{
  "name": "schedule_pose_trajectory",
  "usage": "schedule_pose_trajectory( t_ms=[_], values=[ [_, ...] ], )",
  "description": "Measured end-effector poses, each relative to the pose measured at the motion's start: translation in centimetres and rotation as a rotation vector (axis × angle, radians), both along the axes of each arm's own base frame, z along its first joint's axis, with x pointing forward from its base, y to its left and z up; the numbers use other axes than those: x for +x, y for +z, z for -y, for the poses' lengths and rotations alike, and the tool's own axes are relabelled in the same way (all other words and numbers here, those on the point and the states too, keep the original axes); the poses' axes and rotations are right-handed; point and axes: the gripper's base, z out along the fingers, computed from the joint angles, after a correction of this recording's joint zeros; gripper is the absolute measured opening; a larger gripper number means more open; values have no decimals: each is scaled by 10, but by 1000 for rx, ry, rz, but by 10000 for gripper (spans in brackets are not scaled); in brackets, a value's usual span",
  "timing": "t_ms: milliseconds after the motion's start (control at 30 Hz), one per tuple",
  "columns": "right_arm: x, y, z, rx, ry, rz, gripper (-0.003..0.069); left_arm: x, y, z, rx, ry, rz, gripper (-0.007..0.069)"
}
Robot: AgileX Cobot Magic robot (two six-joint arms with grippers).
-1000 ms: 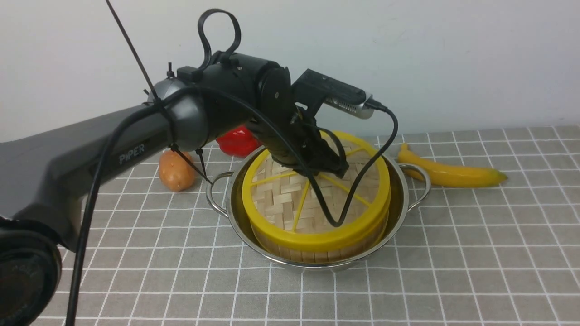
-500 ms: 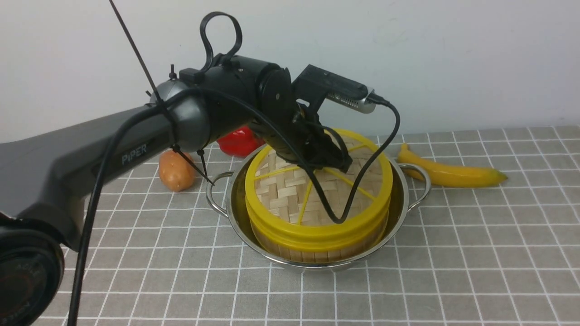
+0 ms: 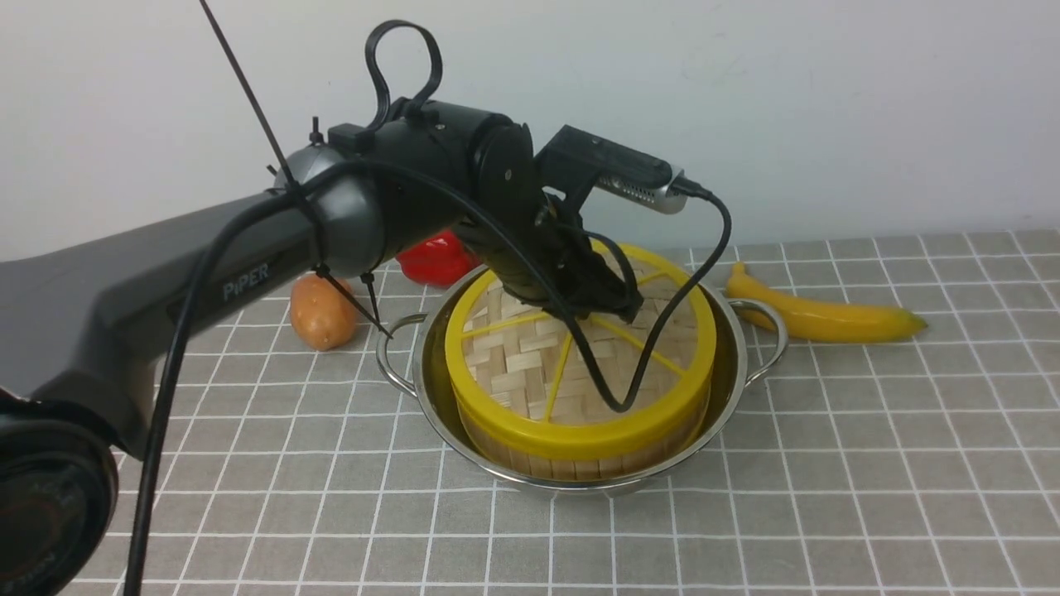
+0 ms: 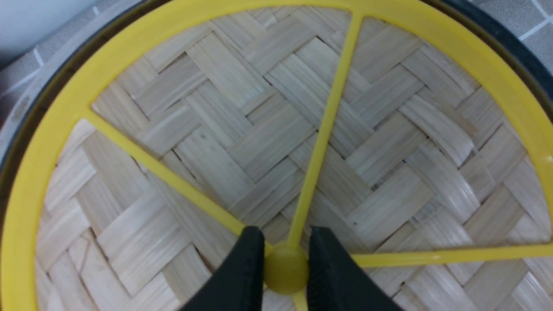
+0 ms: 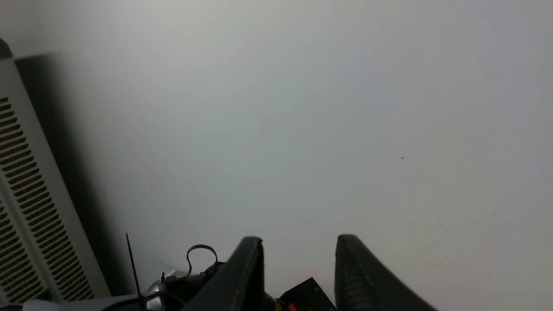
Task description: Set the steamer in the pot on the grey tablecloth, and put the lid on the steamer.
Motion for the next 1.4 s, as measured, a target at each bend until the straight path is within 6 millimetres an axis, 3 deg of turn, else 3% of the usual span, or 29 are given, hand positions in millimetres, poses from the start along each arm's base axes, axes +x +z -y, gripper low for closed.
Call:
schedule_pose_trajectory(
  t_ms=[667,800,900,1033,1133,1167,1200,1267,1300,1400],
  values=[
    [0,0,0,0,0,0,251,2,-6,1,8,-6,-8,120],
    [0,0,0,0,0,0,251,3,-6,1,21,-12,2,185],
    [0,0,0,0,0,0,251,3,-3,-2,51,-22,22,301],
    [0,0,0,-2,0,1,251,-3,21,-12,112,-40,78,459],
    [1,0,0,-24,-6,10,251,-13,50,-20,115,-35,126,514],
    [5,-4,0,-58,-21,10,251,-22,72,-26,109,-29,150,528],
    [5,-4,0,-61,-23,13,251,-23,74,-27,109,-28,153,528],
    [19,-20,0,-147,-68,-20,251,-41,105,-38,105,-21,173,516],
    [19,-21,0,-158,-71,-21,251,-43,109,-40,104,-22,179,510],
    [46,-68,-1,-306,-141,-152,251,-67,131,-55,150,-30,134,426]
  ],
)
